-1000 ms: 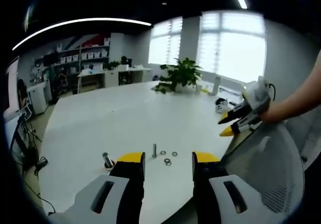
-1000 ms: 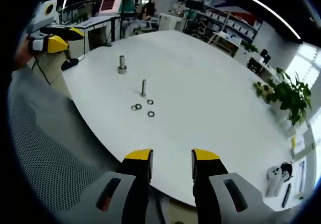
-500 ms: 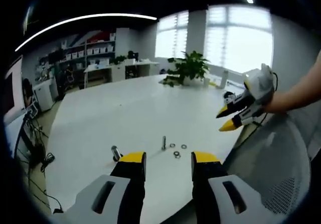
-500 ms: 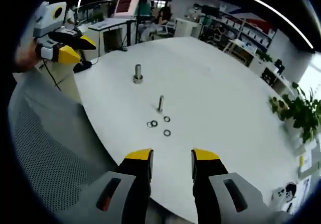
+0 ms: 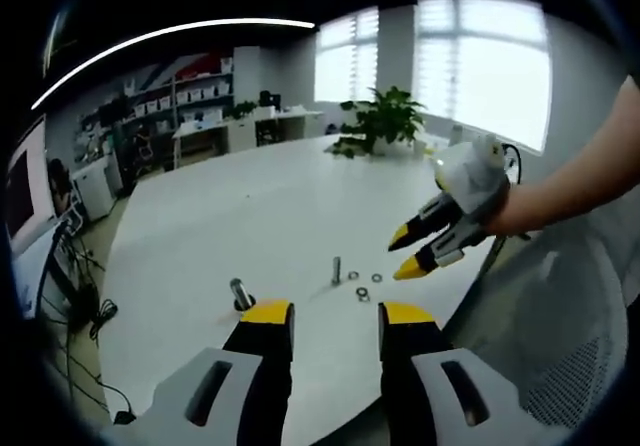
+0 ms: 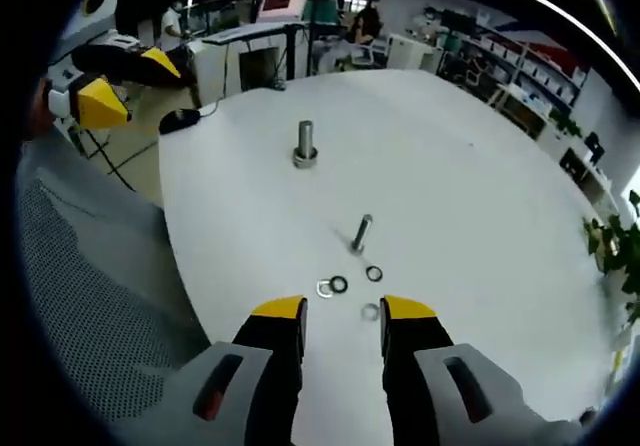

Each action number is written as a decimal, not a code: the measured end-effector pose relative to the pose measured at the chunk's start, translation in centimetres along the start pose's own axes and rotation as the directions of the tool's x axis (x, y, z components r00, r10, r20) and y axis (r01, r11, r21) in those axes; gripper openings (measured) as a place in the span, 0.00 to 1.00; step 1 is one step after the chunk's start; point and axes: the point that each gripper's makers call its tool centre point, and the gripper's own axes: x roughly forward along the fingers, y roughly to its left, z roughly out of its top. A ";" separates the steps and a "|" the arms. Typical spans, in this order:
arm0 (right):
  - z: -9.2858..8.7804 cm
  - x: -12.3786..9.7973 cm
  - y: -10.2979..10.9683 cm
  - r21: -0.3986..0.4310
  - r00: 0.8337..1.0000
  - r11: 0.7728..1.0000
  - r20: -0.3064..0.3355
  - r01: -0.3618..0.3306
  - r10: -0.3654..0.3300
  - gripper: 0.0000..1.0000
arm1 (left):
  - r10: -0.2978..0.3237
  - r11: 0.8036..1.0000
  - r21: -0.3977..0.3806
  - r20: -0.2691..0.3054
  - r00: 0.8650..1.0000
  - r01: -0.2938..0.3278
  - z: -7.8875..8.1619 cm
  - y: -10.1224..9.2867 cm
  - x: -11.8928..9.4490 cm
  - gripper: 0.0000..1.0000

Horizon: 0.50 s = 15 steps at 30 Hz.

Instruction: Place the washer onto the threaded stud by aligning its center hole with the stud, sliding it down to the base, and recovering from edge contact or off-axis alignment until the washer reaches the visible bottom stop.

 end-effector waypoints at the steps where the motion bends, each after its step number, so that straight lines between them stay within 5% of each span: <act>1: 0.0 0.4 -0.3 0.006 1.000 1.000 -0.006 0.001 -0.001 0.30 | 0.001 1.000 0.001 -0.005 1.000 -0.001 -0.1 0.0 0.0 0.31; 7: 0.9 2.0 -1.6 0.087 1.000 0.996 0.016 -0.006 0.005 0.29 | 0.013 1.000 -0.010 -0.022 1.000 -0.013 -0.5 0.3 0.1 0.30; 15: -0.1 4.3 -2.1 0.039 0.997 0.999 -0.070 -0.014 0.017 0.26 | 0.015 1.000 -0.006 -0.030 0.999 -0.015 -0.7 0.3 0.1 0.30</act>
